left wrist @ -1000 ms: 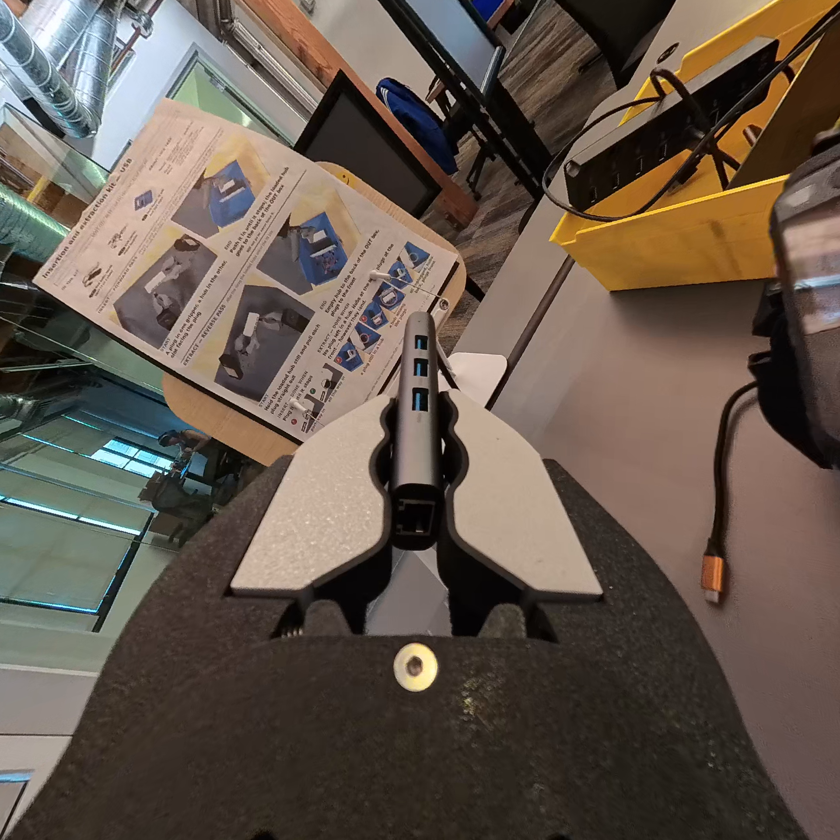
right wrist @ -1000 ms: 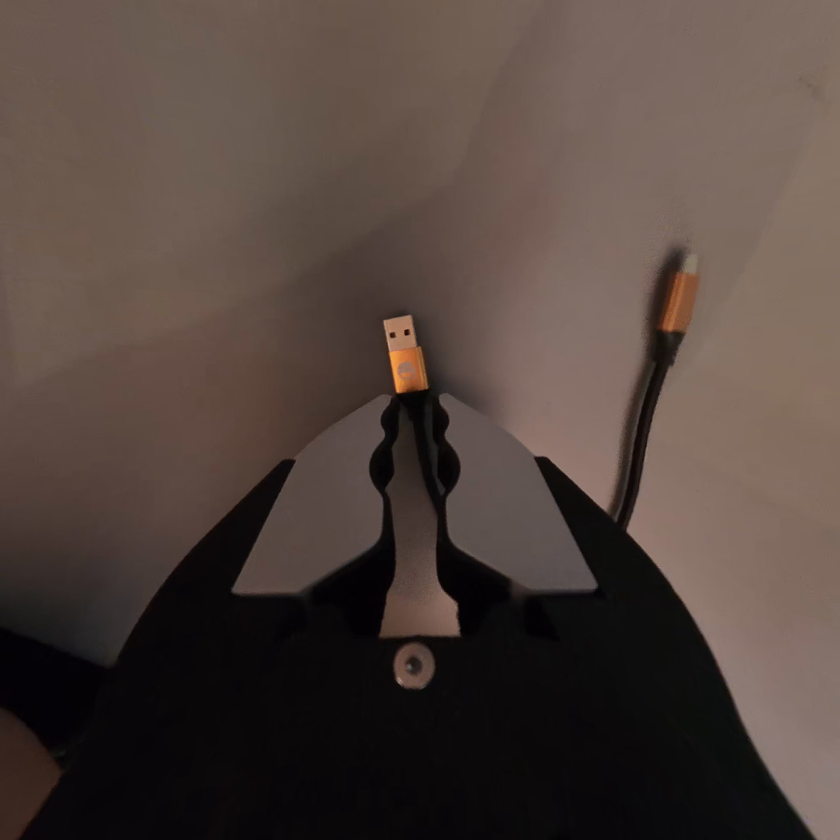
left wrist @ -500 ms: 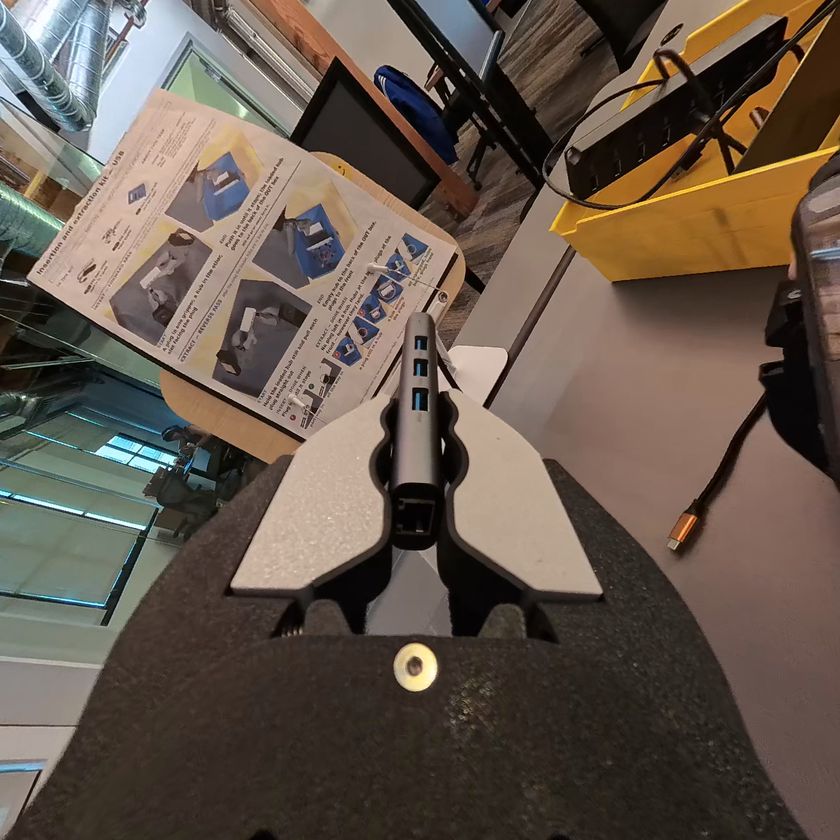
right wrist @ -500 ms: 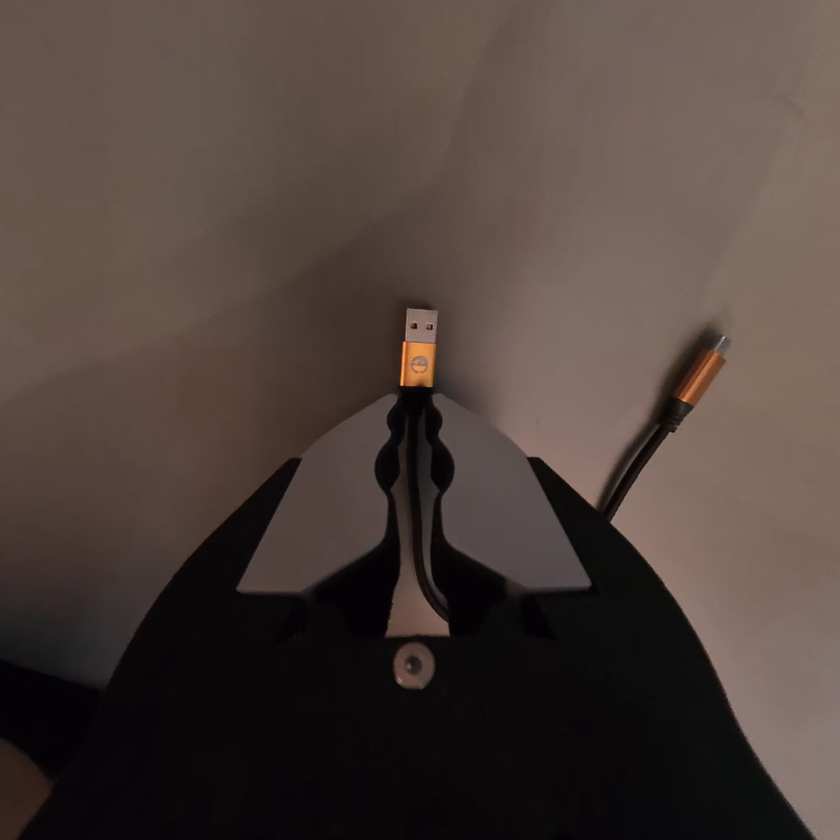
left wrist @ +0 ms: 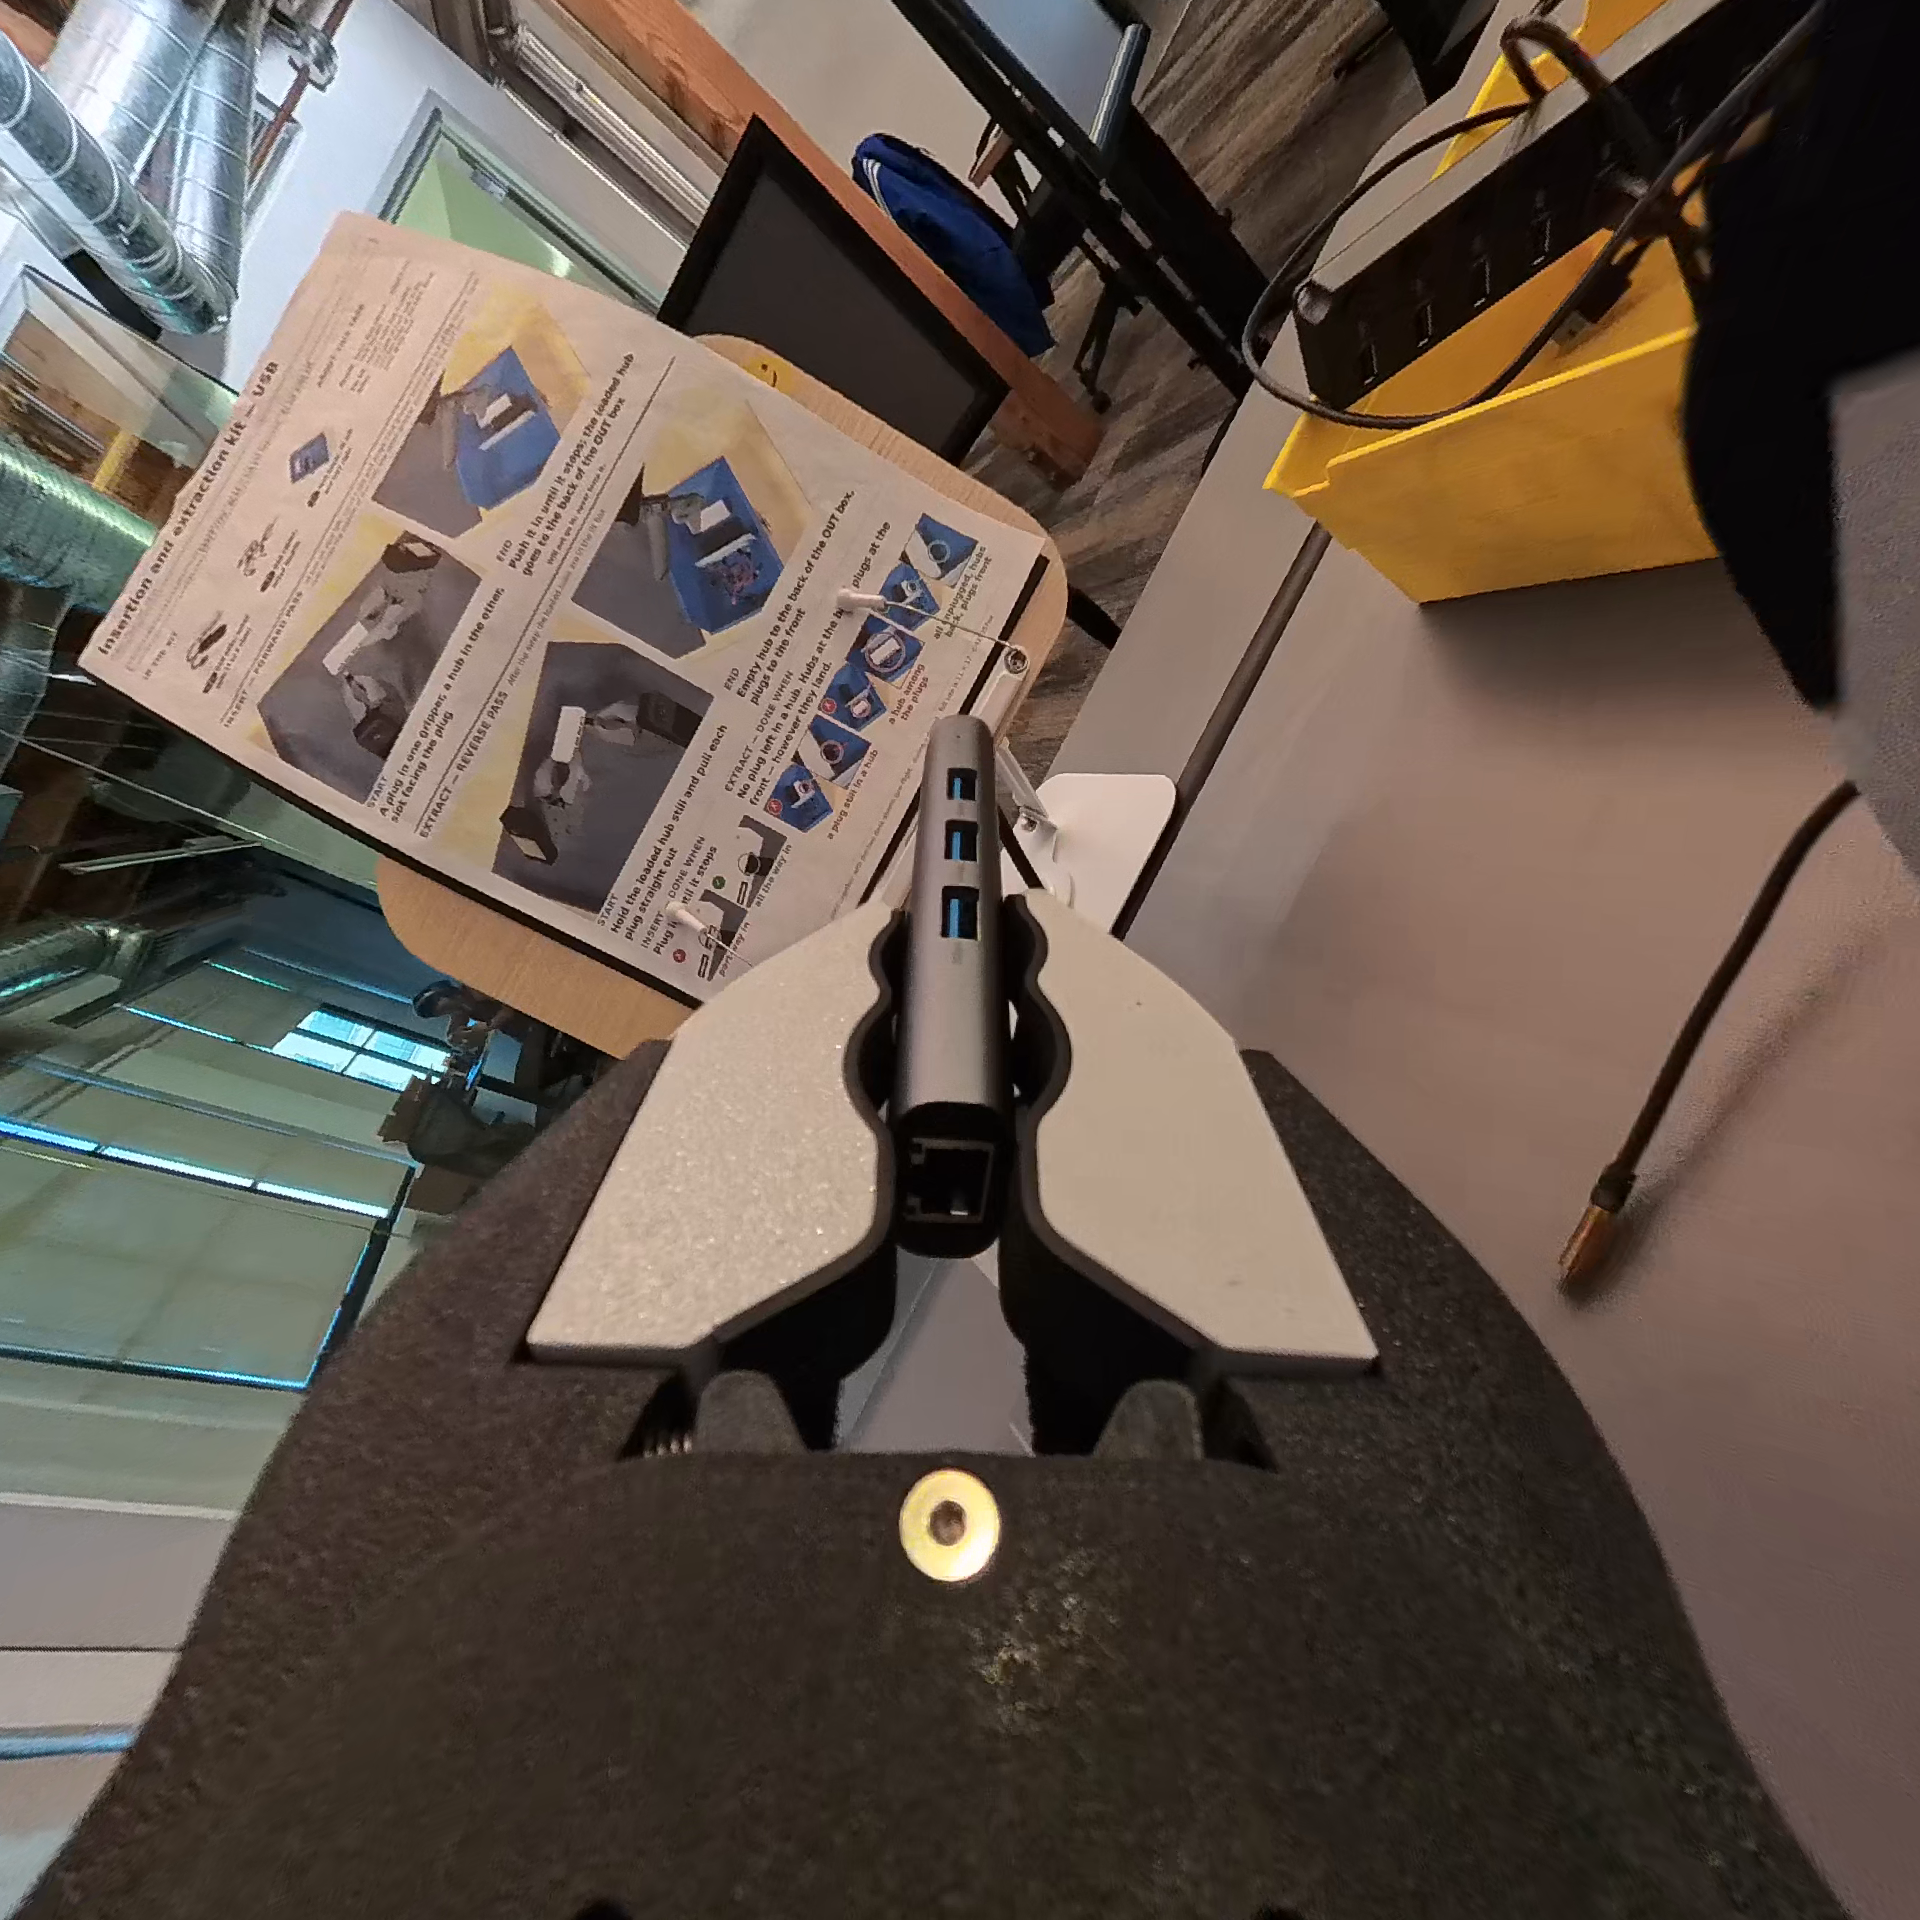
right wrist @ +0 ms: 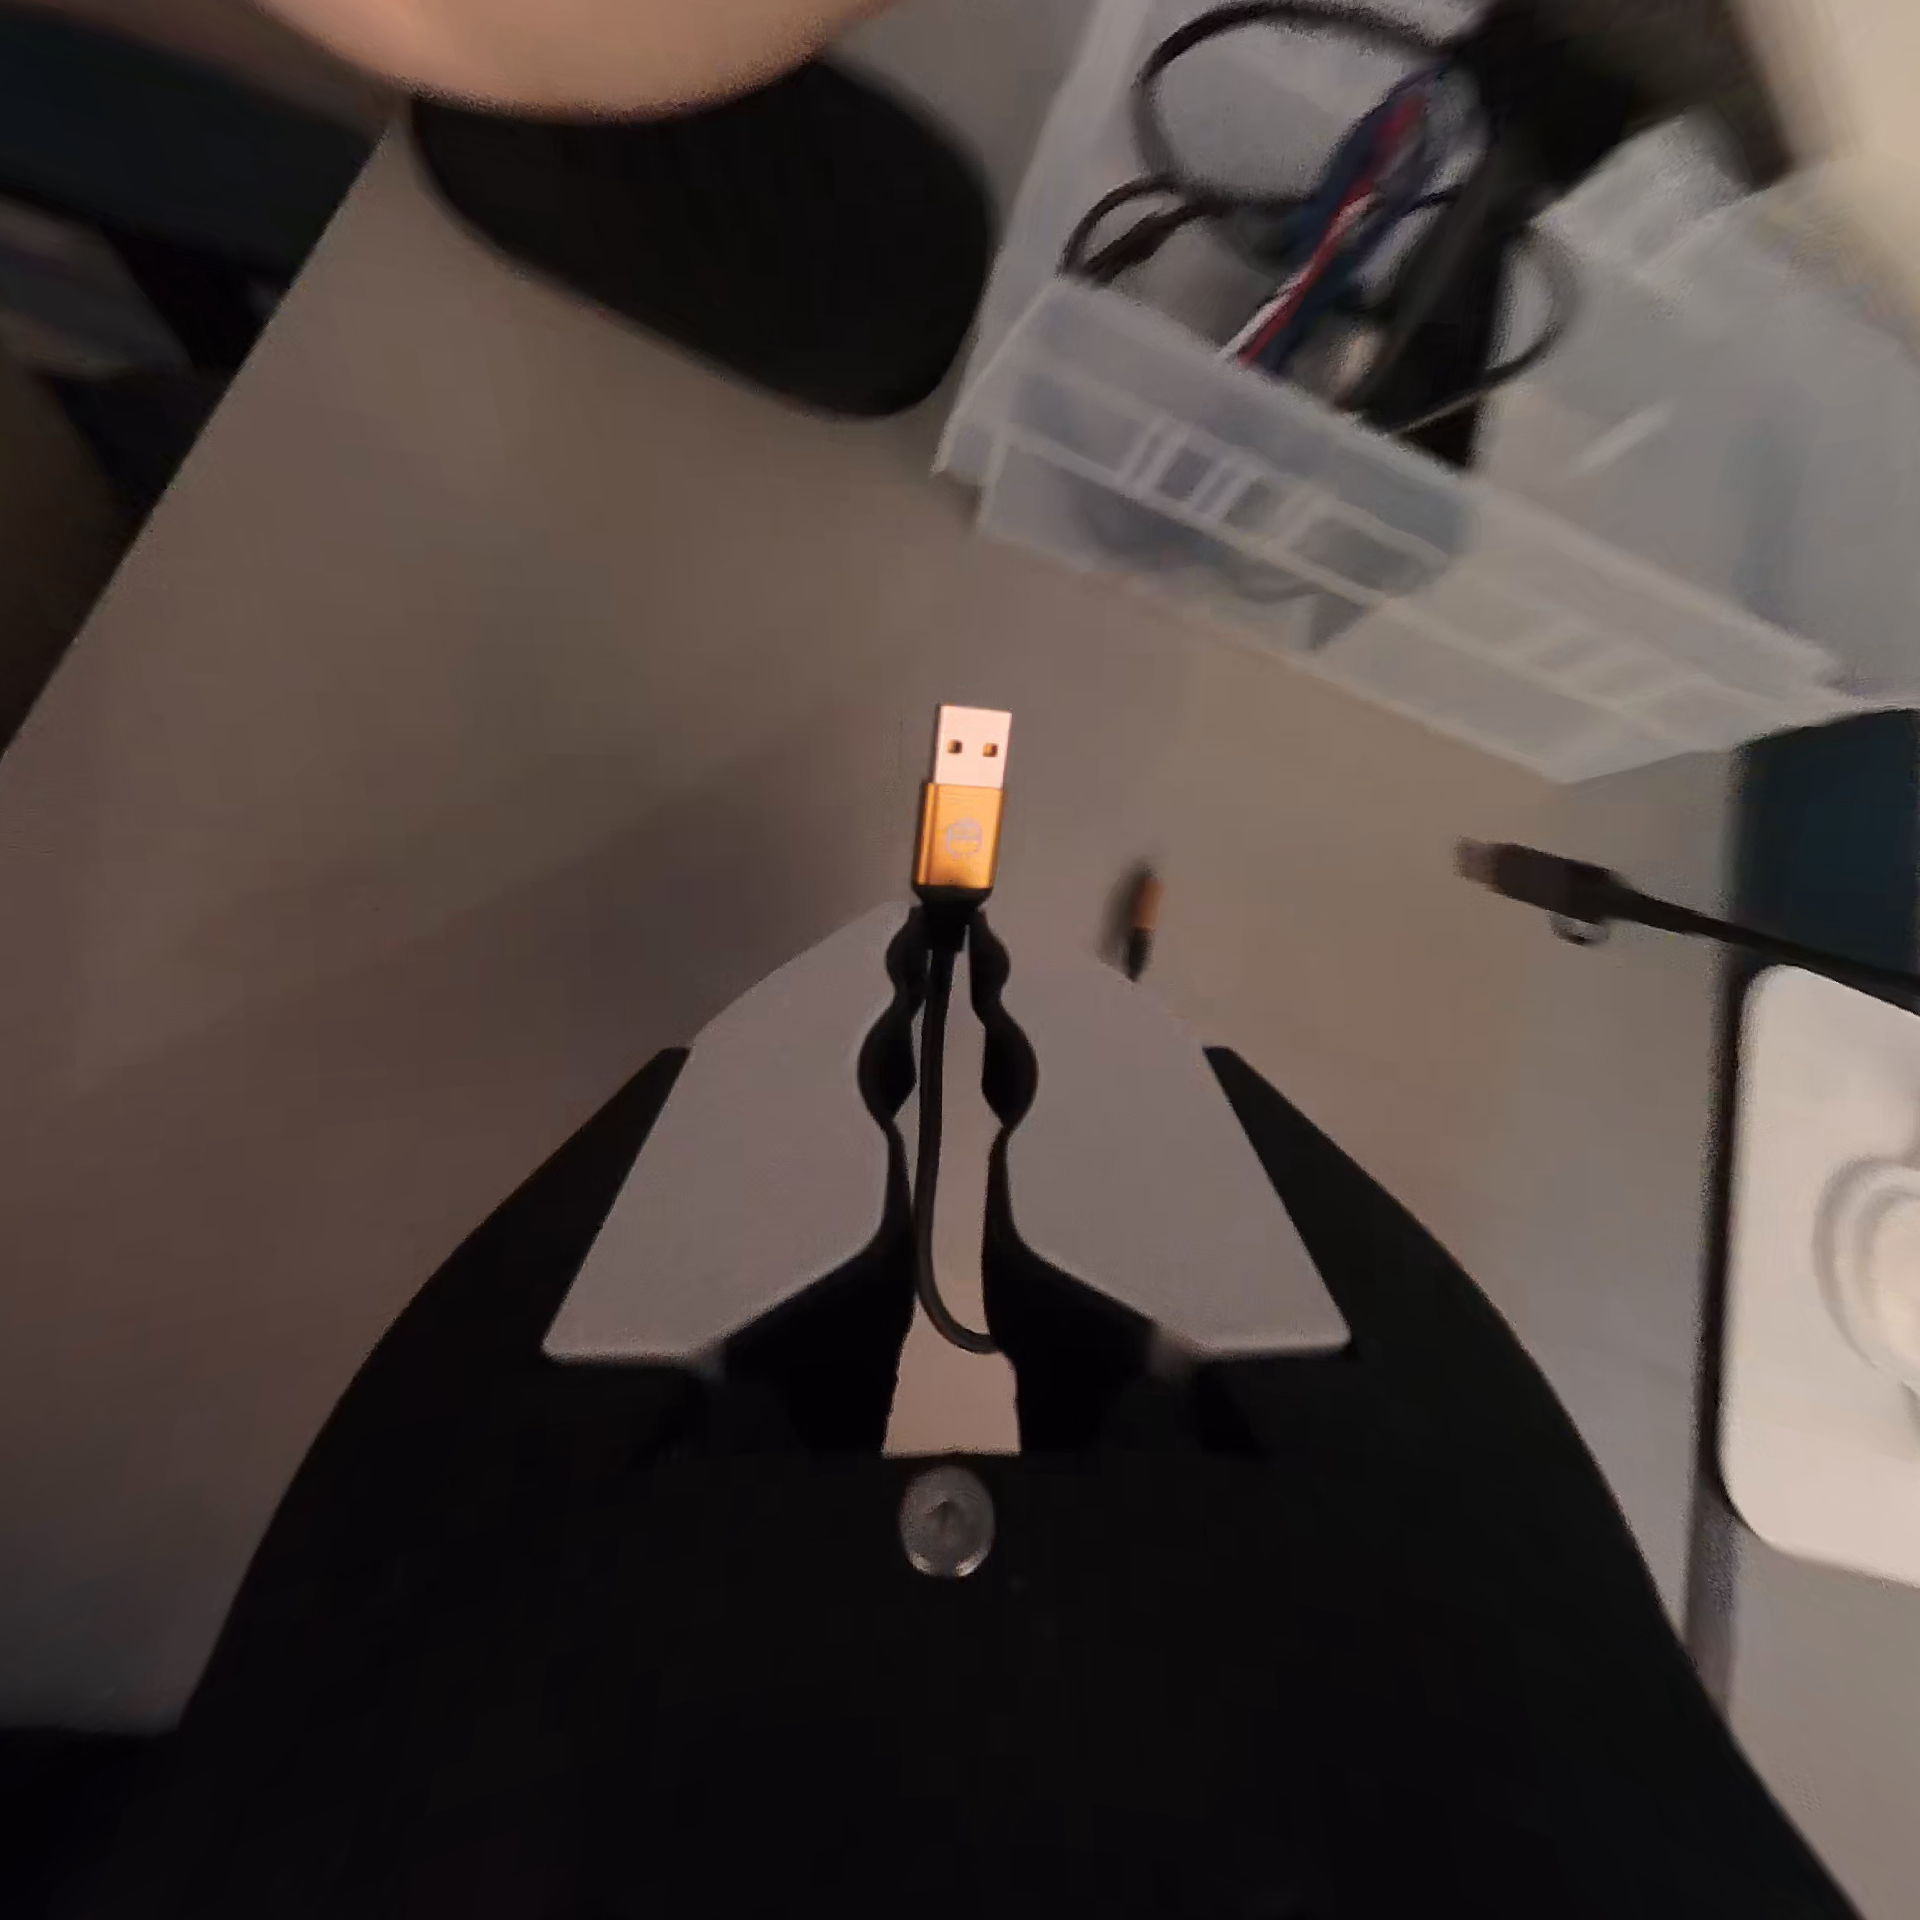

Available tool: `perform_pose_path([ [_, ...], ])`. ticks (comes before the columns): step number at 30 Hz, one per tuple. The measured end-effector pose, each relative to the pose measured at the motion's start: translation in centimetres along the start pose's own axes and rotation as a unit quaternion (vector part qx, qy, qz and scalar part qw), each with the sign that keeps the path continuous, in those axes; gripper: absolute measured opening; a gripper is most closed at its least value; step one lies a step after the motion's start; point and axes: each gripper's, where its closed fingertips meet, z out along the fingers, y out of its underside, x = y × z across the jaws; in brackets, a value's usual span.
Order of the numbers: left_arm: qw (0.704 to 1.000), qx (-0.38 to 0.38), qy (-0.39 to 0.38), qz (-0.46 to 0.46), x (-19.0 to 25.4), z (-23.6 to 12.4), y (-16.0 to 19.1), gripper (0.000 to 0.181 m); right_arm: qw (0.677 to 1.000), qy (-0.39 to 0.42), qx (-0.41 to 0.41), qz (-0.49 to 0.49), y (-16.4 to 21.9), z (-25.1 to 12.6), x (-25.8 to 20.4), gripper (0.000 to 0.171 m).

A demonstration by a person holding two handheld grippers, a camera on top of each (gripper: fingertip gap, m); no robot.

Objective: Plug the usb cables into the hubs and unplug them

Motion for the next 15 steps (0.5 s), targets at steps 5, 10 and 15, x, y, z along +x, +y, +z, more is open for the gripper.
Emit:
perform_pose_path([
  [5,0.999,0.004,-0.021,0.036,0.2,0.0,-0.6,0.017,0.991,0.124,0.021,0.045,-1.6,-5.0,3.2,0.008],
  [10,0.997,0.001,-0.026,0.077,1.5,0.4,-1.1,0.017,0.975,0.215,-0.014,0.060,-1.7,-7.5,4.7,0.008],
  [15,0.992,-0.008,-0.035,0.124,2.6,0.7,-1.5,0.018,0.968,0.244,-0.031,0.059,-1.9,-7.9,4.9,0.008],
])
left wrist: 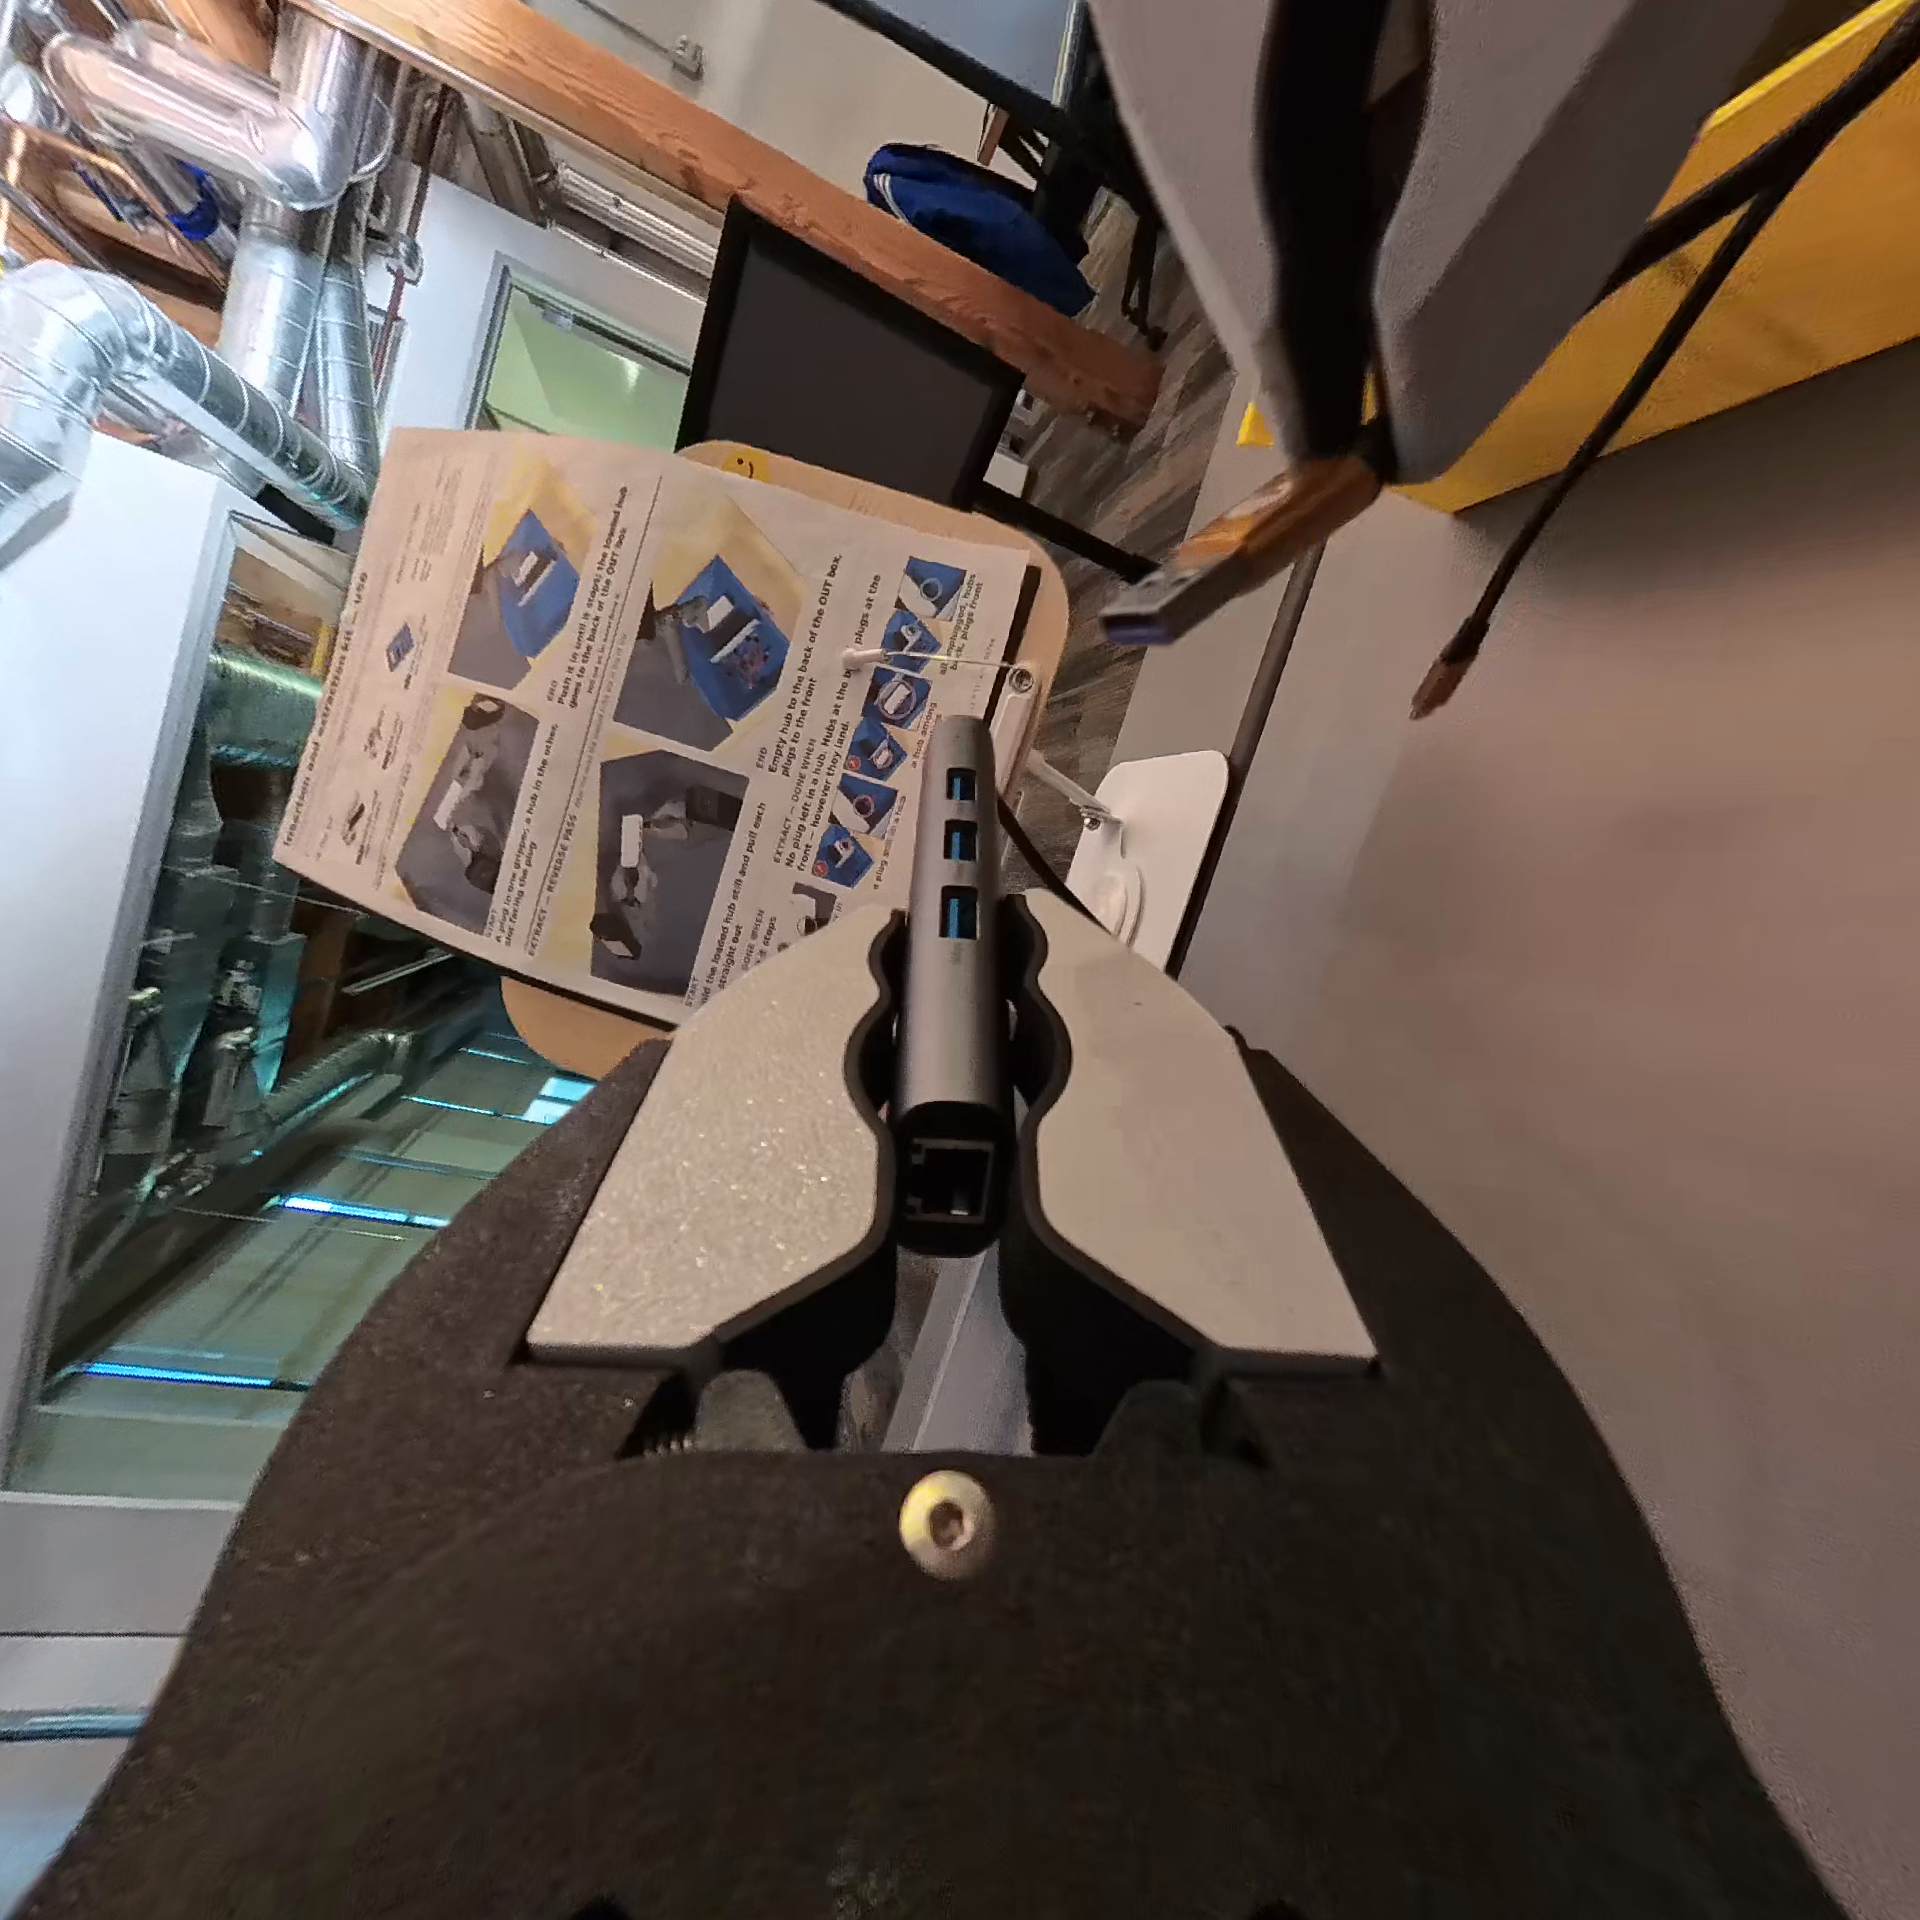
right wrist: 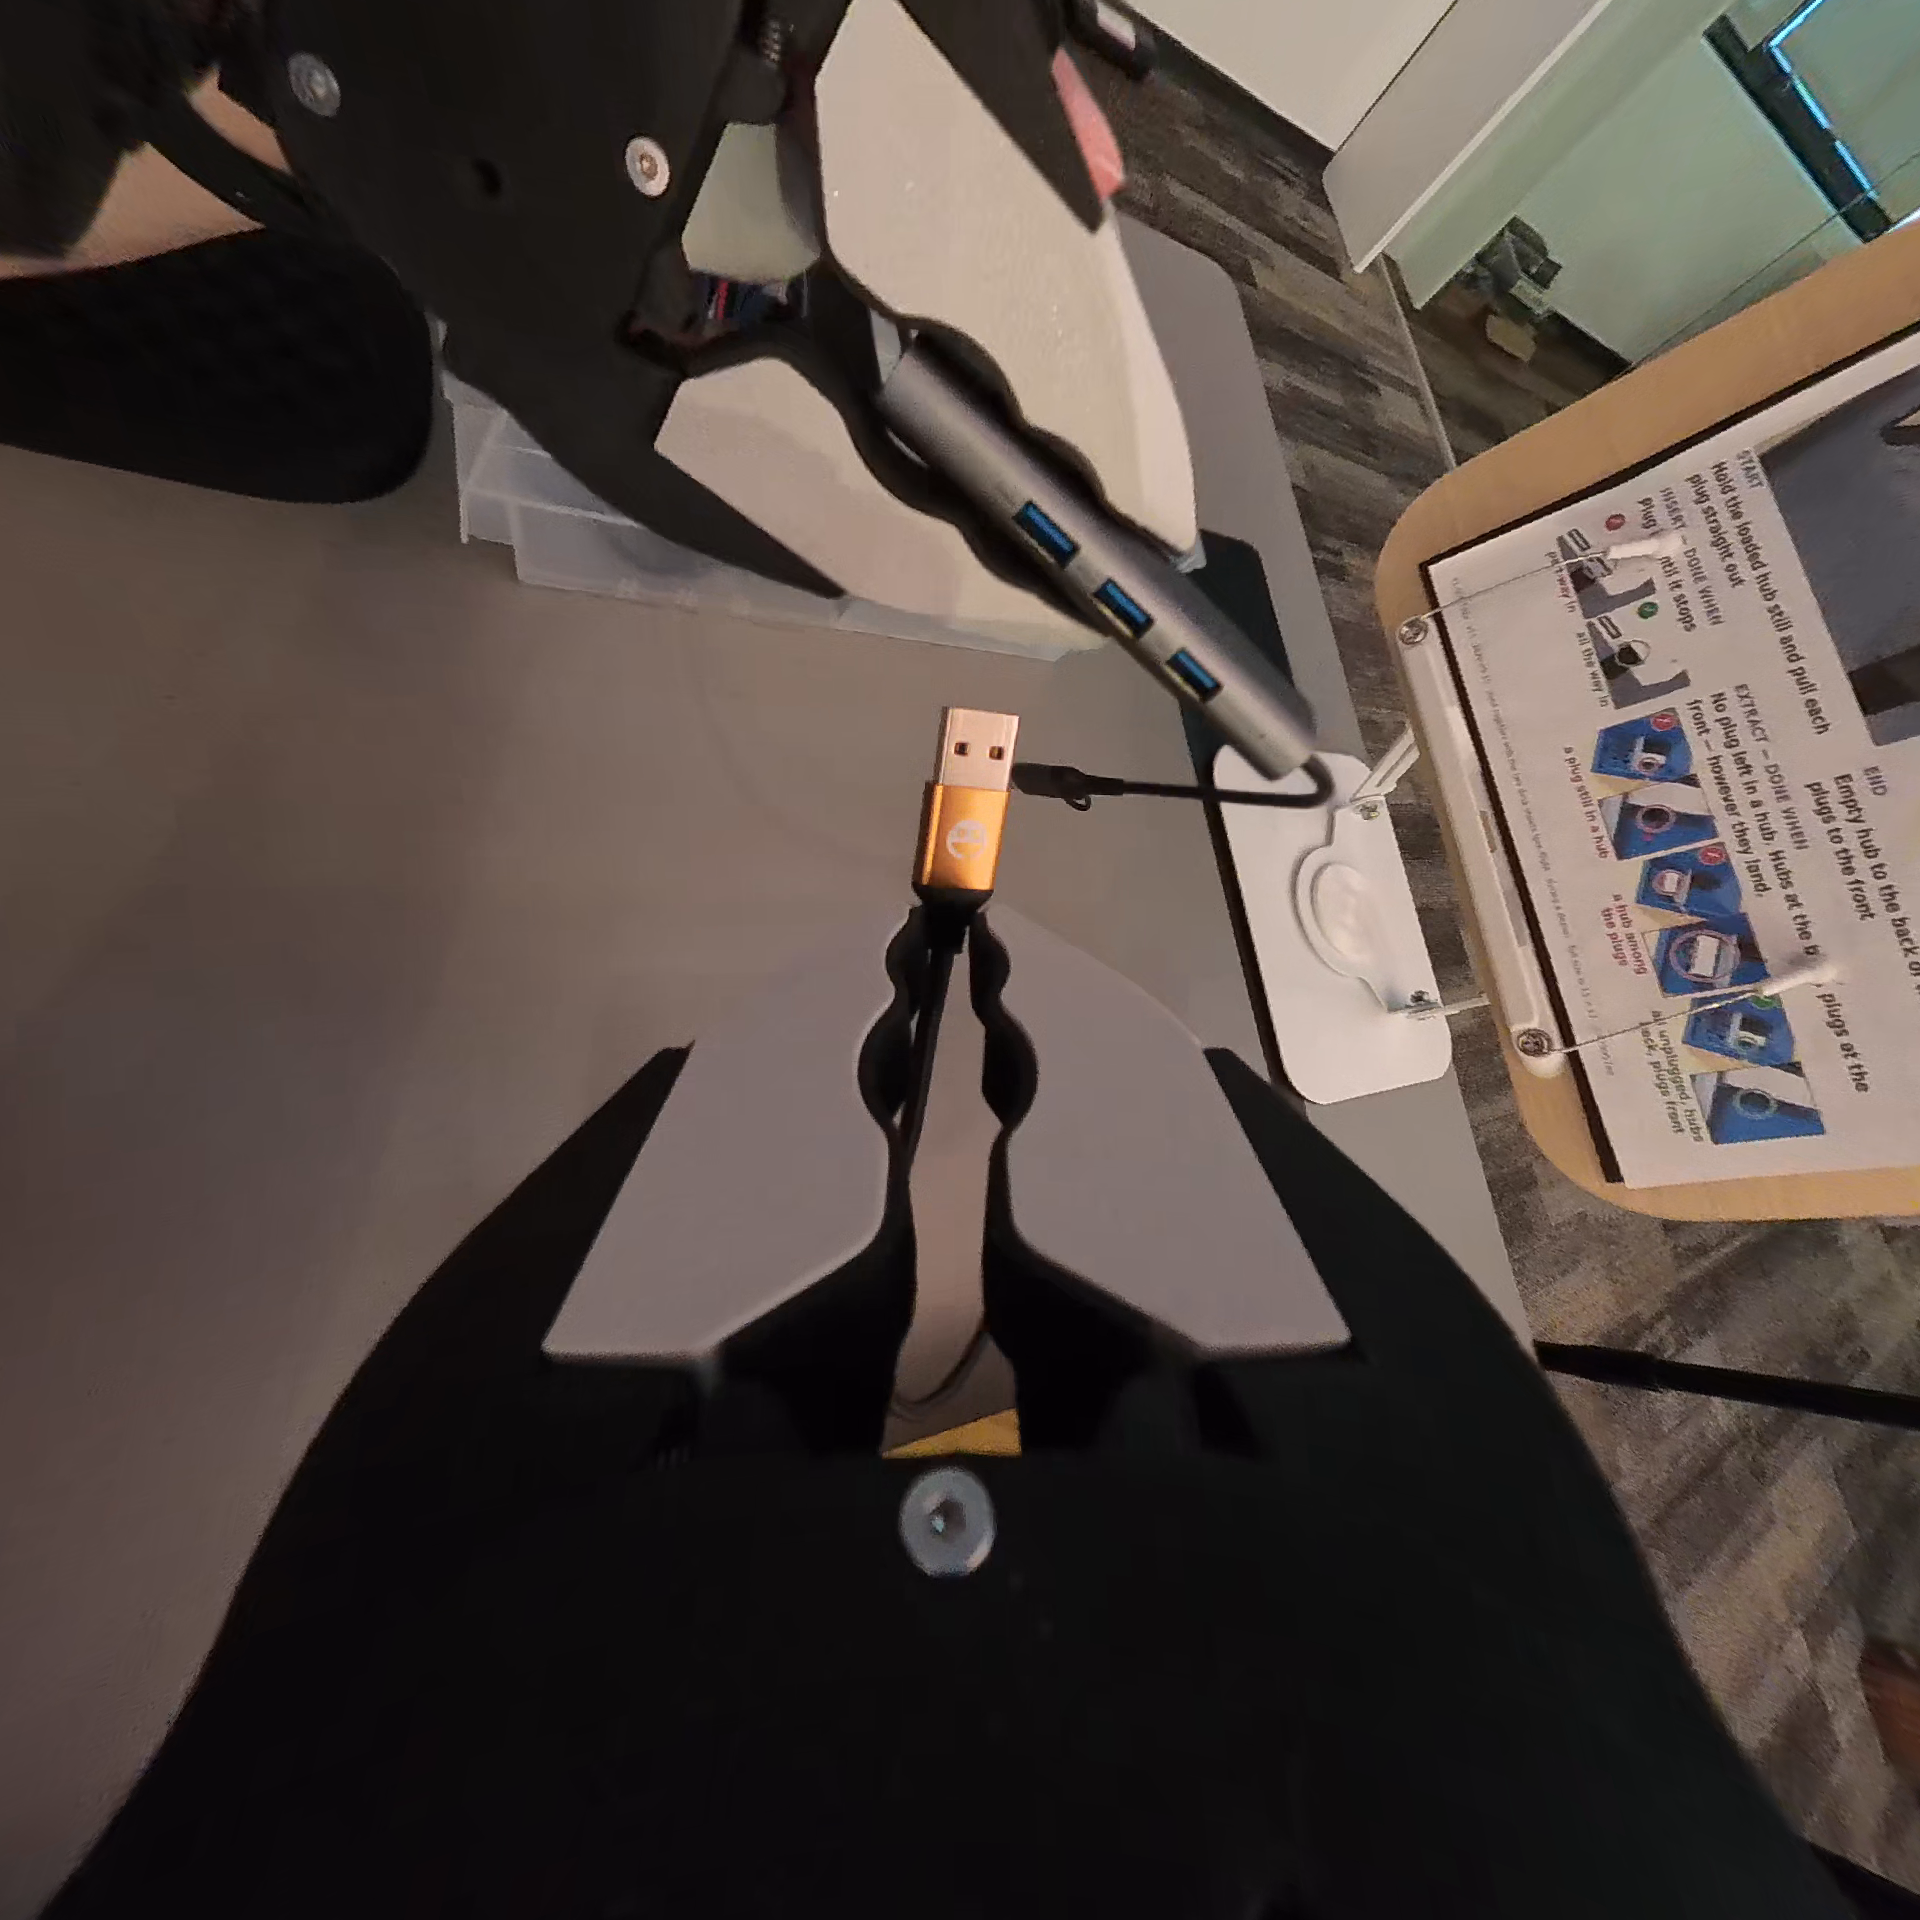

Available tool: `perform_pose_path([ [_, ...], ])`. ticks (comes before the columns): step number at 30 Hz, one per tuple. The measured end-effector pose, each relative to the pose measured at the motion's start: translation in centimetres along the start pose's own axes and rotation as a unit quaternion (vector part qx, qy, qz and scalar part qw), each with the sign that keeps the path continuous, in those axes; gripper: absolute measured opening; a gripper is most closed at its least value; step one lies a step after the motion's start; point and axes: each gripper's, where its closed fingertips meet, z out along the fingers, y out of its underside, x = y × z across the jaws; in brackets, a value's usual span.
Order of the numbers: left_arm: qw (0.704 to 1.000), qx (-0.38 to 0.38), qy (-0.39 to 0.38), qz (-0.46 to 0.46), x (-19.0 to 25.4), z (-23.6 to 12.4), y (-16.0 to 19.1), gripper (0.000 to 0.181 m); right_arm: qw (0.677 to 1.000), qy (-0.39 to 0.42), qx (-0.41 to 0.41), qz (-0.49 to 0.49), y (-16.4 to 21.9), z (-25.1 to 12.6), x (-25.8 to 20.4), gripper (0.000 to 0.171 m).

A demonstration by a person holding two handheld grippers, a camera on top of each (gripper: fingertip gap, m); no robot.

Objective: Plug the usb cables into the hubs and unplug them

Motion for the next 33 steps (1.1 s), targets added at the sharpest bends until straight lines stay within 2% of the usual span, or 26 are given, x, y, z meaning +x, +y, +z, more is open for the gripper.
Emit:
perform_pose_path([
  [5,1.000,0.012,0.001,0.016,0.8,-0.2,-1.3,0.017,0.995,0.004,0.036,-0.096,-0.3,-0.3,-0.4,0.007],
  [10,0.999,0.030,0.007,0.009,1.1,-0.5,-2.5,0.018,0.992,-0.034,0.081,-0.096,-0.8,-0.8,-1.1,0.008],
  [14,0.999,0.035,0.009,0.007,1.2,-0.8,-3.0,0.017,0.991,-0.037,0.082,-0.097,-0.4,-1.3,-0.9,0.008],
  [26,0.999,0.051,0.003,0.014,1.2,-1.6,-4.5,0.017,0.978,-0.061,0.159,-0.122,-0.8,-3.0,-1.1,0.007],
  [33,0.997,0.077,0.017,-0.019,1.1,-2.3,-5.7,0.017,0.976,-0.063,0.176,-0.109,-0.6,-3.3,-0.5,0.008],
])
